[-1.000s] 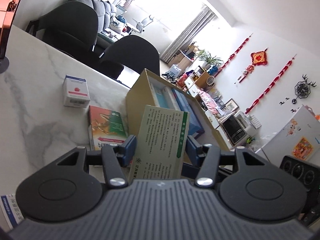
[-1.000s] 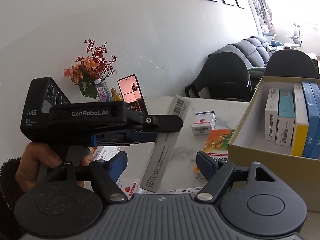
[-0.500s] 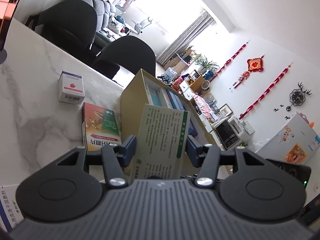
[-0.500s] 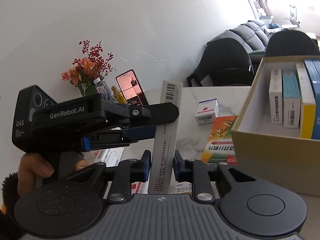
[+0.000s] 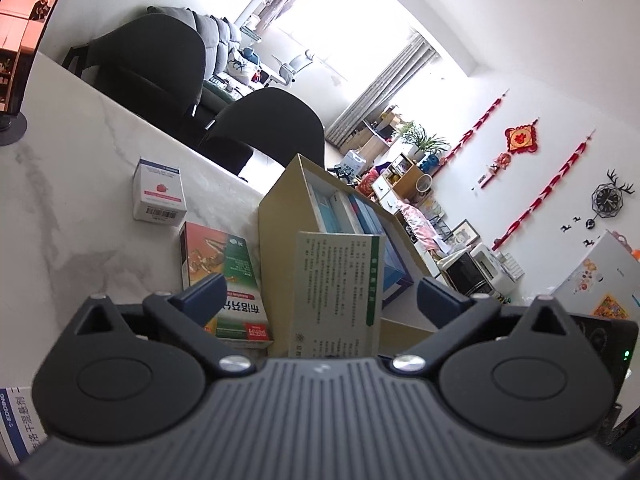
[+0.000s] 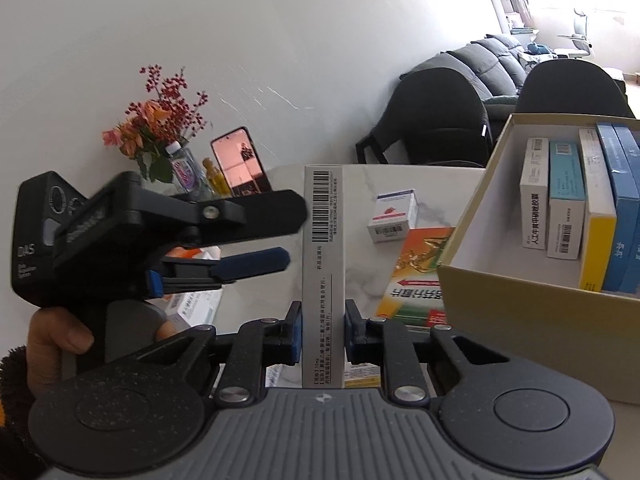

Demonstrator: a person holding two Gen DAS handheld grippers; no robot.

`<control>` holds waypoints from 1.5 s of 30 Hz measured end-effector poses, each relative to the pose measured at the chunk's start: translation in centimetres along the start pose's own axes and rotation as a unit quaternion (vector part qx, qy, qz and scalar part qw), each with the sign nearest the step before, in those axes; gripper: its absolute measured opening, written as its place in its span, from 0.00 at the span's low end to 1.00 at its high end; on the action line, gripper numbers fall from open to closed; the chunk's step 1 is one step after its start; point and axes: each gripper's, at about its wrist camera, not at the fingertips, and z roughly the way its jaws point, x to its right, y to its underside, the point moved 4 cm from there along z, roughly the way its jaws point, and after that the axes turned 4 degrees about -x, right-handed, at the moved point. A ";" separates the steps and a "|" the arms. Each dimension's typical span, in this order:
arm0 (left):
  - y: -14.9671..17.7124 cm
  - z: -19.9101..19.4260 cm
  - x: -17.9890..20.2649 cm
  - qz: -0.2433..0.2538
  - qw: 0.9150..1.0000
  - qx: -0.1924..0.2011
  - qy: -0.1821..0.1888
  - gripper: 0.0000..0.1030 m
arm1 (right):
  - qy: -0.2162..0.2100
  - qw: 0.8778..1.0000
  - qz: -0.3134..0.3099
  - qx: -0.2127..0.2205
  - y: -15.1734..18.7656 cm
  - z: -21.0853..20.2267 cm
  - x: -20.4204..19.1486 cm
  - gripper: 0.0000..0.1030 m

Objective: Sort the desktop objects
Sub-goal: 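Grasp the white-and-green box with the right gripper while the left gripper opens, then lower the white-and-green box into the cardboard box and open the right gripper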

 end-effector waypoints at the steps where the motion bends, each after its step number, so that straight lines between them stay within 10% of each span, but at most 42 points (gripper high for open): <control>1: -0.1 -0.1 -0.1 -0.002 1.000 0.002 -0.003 1.00 | 0.003 1.000 0.004 -0.001 -0.3 0.2 0.3 0.22; 31: 0.1 -1.4 -2.0 -0.028 0.999 0.001 -0.042 1.00 | 0.132 0.969 0.204 -0.033 -12.8 7.4 17.6 0.22; 45: 0.1 -1.5 -2.2 -0.033 0.998 -0.003 -0.049 1.00 | 0.164 0.964 0.204 -0.037 -13.8 10.1 19.2 0.26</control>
